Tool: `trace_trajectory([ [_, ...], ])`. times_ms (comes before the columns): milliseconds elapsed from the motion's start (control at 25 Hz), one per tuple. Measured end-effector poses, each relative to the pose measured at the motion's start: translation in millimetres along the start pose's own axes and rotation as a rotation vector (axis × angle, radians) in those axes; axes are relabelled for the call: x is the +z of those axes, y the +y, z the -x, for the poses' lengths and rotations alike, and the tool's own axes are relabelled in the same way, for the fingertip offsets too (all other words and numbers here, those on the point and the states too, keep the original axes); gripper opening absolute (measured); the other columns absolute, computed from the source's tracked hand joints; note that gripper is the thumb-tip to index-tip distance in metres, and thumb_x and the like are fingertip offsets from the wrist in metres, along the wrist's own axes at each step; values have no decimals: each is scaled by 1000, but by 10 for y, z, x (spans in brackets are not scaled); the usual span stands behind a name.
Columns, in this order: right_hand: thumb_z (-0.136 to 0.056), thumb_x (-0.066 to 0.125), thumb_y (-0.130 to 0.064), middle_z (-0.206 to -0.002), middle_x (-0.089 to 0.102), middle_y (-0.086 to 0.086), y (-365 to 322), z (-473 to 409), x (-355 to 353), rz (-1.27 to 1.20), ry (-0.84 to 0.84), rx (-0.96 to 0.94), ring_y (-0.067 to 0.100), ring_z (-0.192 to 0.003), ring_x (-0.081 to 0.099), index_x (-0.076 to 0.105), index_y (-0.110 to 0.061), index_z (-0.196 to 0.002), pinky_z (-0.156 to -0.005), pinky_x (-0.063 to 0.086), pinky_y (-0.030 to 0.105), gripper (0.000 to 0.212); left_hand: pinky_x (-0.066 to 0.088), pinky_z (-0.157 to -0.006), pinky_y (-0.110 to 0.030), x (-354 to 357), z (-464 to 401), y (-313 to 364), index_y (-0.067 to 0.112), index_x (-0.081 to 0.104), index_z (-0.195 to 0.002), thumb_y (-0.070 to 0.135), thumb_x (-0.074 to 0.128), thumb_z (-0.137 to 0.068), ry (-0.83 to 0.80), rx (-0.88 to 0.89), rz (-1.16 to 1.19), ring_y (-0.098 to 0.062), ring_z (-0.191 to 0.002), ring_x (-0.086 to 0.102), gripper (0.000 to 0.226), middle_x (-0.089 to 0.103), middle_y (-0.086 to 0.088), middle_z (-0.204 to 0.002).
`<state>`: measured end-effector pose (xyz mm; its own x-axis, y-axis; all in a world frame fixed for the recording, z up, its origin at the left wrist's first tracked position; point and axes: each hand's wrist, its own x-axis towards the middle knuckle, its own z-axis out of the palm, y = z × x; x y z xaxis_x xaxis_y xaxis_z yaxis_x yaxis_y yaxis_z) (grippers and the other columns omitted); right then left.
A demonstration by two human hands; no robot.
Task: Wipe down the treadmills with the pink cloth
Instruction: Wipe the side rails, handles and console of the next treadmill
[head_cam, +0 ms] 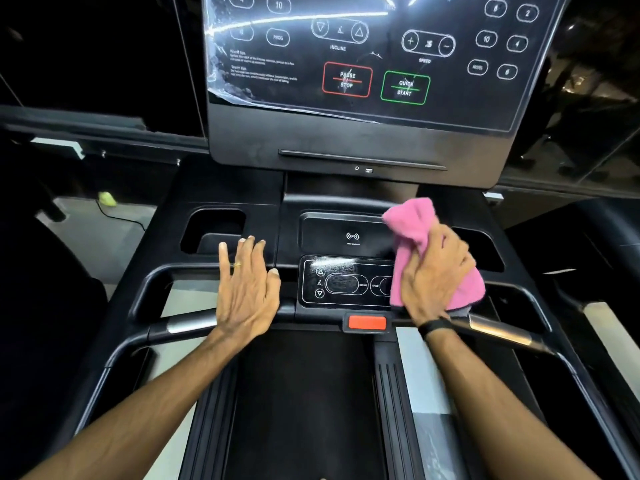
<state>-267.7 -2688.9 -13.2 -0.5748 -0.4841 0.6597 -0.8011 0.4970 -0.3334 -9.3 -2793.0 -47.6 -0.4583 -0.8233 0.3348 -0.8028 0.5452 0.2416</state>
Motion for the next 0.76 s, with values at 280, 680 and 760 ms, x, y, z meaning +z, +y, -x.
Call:
trace_trajectory([
  [280, -93, 49, -28, -123, 59, 12, -269, 347, 31, -73, -102, -255, 33, -104, 51, 51, -15, -134, -90, 39, 49, 43, -3, -123, -52, 26, -5, -40, -3, 39, -143, 31, 21, -92, -11, -12, 15, -28, -147, 29, 64, 42, -22, -150],
  [680, -93, 43, -28, -121, 58, 9, -981, 391, 163, -29, -95, -228, 31, -99, 51, 52, -17, -138, -90, 37, 47, 47, 1, -123, -54, 4, -2, -15, -5, 40, -142, 29, 24, -93, 9, -14, 9, -30, -147, 29, 62, 45, -23, -148],
  [760, -95, 44, -26, -122, 58, 9, -1149, 85, 267, -32, -98, -144, 31, -103, 51, 52, -17, -138, -93, 36, 47, 44, 0, -123, -53, 12, -16, -10, -4, 39, -143, 30, 23, -93, -5, -23, 4, -29, -147, 28, 63, 44, -23, -149],
])
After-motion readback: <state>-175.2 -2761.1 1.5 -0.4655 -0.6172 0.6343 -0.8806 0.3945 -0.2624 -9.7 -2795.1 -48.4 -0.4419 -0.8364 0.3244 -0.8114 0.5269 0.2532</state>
